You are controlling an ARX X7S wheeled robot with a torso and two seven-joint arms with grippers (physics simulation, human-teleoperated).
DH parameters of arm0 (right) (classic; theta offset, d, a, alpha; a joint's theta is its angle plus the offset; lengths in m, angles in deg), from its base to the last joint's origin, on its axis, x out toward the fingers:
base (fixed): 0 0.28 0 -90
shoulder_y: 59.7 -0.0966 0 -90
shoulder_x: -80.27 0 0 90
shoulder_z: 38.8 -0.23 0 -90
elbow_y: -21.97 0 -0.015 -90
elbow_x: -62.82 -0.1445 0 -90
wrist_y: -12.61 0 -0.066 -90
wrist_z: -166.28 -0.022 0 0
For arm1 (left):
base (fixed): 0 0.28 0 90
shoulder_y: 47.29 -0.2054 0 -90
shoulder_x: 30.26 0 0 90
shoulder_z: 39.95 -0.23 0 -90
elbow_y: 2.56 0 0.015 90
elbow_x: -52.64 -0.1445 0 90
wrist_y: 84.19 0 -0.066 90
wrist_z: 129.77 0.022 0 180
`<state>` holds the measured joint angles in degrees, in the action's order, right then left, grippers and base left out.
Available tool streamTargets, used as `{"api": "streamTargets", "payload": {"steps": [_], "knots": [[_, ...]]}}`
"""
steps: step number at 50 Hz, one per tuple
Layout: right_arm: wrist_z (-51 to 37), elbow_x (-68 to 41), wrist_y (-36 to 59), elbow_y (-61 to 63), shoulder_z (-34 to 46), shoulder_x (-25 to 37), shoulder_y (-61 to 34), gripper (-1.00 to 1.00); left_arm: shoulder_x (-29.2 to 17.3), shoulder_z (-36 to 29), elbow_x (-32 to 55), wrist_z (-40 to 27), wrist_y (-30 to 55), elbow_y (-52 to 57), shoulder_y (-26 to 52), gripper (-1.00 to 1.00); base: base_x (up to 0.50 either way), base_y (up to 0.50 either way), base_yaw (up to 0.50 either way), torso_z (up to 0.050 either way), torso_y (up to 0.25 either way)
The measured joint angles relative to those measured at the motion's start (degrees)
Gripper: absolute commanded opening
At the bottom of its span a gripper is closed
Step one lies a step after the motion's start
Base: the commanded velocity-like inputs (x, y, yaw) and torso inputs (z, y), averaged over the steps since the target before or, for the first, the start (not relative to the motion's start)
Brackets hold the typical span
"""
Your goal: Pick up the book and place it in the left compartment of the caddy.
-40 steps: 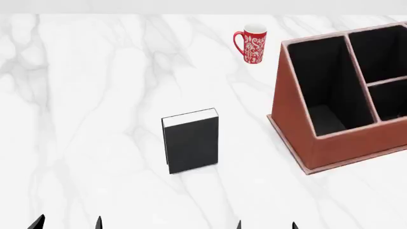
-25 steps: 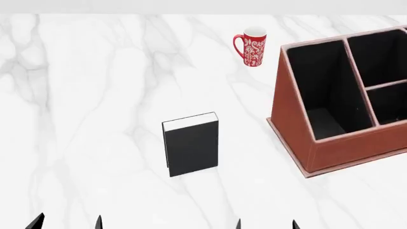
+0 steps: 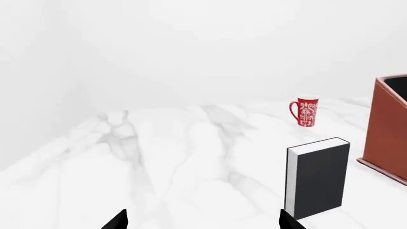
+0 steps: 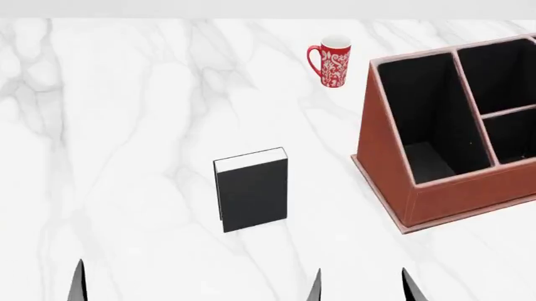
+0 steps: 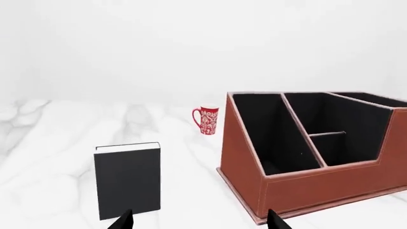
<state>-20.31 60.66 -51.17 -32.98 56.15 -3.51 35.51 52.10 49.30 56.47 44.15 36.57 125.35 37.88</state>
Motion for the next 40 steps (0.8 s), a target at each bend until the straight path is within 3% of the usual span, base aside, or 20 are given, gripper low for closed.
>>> {"api": "streamTargets", "payload": {"steps": [13, 17, 29, 40], "knots": [[-1.7, -2.2, 14.8, 16.5, -1.2, 1.5, 0.7, 1.00, -2.2, 1.8, 0.9, -1.2, 11.2, 13.4, -0.5, 1.00, 0.00, 0.00, 0.00, 0.000, 0.000], [-6.1, -7.3, 16.5, 19.3, -1.4, 4.8, 0.5, 1.00, -3.6, 3.0, 4.2, -3.8, 13.9, 16.2, -0.4, 1.00, 0.00, 0.00, 0.00, 0.000, 0.000], [-33.3, -29.0, 6.2, 23.2, 9.9, 28.2, -4.0, 1.00, -23.0, -1.8, 27.3, -28.9, 7.9, 20.3, -0.4, 1.00, 0.00, 0.00, 0.00, 0.000, 0.000], [-50.1, -36.3, -5.1, 24.3, 26.1, 43.8, -12.1, 1.00, -36.4, -10.2, 37.2, -43.8, -0.7, 21.3, 1.4, 1.00, 0.00, 0.00, 0.00, 0.000, 0.000]]}}
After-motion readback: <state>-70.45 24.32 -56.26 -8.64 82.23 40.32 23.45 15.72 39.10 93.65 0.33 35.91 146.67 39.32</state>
